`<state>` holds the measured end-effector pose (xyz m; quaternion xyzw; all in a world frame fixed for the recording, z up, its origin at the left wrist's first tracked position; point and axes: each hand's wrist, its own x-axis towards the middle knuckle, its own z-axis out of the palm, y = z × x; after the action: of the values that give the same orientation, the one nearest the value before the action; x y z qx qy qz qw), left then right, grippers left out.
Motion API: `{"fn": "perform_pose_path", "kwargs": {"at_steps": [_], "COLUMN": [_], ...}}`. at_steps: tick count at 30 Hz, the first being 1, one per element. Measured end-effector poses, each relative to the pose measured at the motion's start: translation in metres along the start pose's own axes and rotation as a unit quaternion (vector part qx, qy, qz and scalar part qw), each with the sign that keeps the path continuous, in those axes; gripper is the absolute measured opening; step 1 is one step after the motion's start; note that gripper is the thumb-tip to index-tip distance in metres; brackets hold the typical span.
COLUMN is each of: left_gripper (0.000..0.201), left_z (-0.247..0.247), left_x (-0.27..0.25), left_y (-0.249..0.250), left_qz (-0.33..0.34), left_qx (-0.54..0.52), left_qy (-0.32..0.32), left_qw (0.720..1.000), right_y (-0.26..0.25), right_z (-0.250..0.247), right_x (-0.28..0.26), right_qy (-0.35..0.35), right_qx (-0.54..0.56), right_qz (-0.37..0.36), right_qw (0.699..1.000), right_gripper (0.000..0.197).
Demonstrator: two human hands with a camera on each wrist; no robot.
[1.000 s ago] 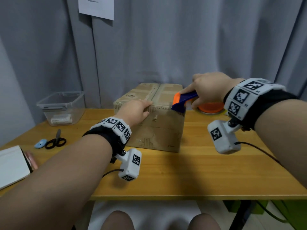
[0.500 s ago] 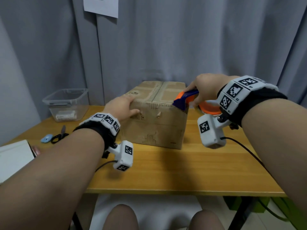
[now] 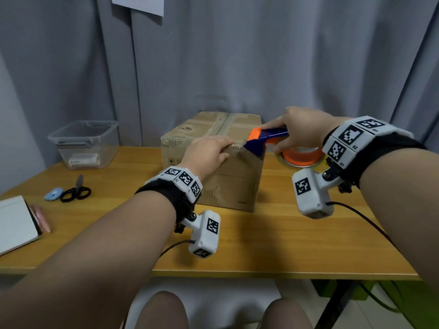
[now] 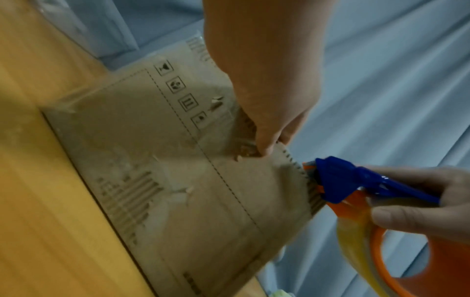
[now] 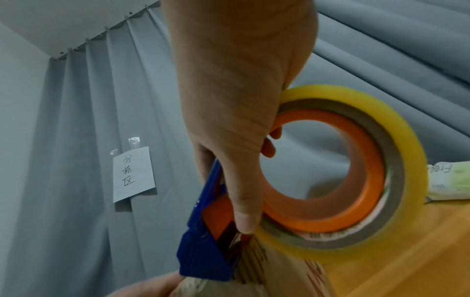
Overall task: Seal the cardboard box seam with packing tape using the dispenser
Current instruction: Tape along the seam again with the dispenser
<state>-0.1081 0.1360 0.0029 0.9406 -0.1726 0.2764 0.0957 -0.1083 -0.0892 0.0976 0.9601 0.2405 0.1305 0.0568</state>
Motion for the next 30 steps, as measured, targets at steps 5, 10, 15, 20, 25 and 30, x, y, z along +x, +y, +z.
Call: {"fn": "perform_pose_path", "kwargs": {"at_steps": [5, 10, 15, 20, 25, 30], "left_gripper": [0.041, 0.039, 0.040, 0.040, 0.041, 0.041], "left_z": [-0.007, -0.017, -0.018, -0.021, -0.020, -0.024], "left_x": [-0.008, -0.017, -0.016, -0.013, -0.013, -0.009], "left_y": [-0.015, -0.032, -0.032, -0.031, -0.031, -0.026], "left_qz": [-0.016, -0.030, -0.046, -0.067, -0.068, -0.077], "left_qx": [-0.013, -0.016, -0.022, -0.026, -0.018, 0.010], "left_qy": [0.004, 0.000, -0.025, -0.039, -0.047, -0.064], "left_qw": [1.000, 0.999, 0.998, 0.997, 0.996, 0.995], "right_y": [-0.002, -0.015, -0.020, -0.025, -0.006, -0.003], "right_z": [-0.004, -0.004, -0.024, -0.033, -0.008, 0.006], "right_x": [-0.009, -0.012, -0.010, -0.016, -0.028, -0.028], "right_qy": [0.019, 0.043, 0.058, 0.032, 0.023, 0.016], "right_qx": [0.045, 0.066, 0.060, 0.010, 0.014, 0.001], "right_qz": [-0.011, -0.020, -0.021, -0.041, -0.014, -0.005], "right_qw": [0.999, 0.997, 0.996, 0.999, 1.000, 1.000], "right_gripper": [0.061, 0.060, 0.060, 0.059, 0.062, 0.063]}}
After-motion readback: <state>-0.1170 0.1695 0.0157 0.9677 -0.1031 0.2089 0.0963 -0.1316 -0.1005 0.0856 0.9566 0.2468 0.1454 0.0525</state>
